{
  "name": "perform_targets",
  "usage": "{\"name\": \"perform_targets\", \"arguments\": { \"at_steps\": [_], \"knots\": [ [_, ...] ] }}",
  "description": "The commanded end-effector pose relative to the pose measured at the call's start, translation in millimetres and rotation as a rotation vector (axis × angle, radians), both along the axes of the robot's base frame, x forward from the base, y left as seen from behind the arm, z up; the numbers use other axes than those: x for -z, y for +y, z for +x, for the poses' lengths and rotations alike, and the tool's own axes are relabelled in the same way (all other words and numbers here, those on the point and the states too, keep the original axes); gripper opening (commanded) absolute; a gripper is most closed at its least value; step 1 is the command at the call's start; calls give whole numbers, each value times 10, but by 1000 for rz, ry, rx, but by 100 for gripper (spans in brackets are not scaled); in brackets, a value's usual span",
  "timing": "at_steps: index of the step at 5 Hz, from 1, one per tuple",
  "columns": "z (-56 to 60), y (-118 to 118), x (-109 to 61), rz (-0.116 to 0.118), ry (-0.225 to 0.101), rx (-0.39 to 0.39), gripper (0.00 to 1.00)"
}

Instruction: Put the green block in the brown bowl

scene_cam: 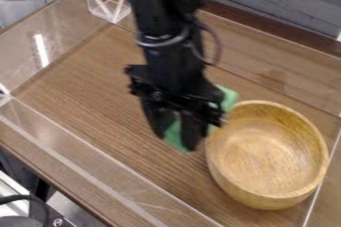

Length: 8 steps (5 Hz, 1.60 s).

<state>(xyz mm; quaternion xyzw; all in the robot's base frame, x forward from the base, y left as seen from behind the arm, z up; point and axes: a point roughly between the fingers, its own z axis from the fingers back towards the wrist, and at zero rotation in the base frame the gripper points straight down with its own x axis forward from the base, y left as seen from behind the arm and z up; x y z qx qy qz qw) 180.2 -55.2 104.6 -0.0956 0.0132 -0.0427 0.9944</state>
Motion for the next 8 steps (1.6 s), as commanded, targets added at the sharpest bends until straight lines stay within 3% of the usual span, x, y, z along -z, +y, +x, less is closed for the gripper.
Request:
{"name": "perform_targets", "arguments": {
  "at_steps": [1,2,3,8],
  "knots": [
    [112,-406,-62,-8,-51,22,0],
    [142,-782,-17,-11,-58,38,0],
    [122,-1003,7,-16,-65,42,0],
    [139,-695,-170,-26,-88,-39,0]
  ]
}}
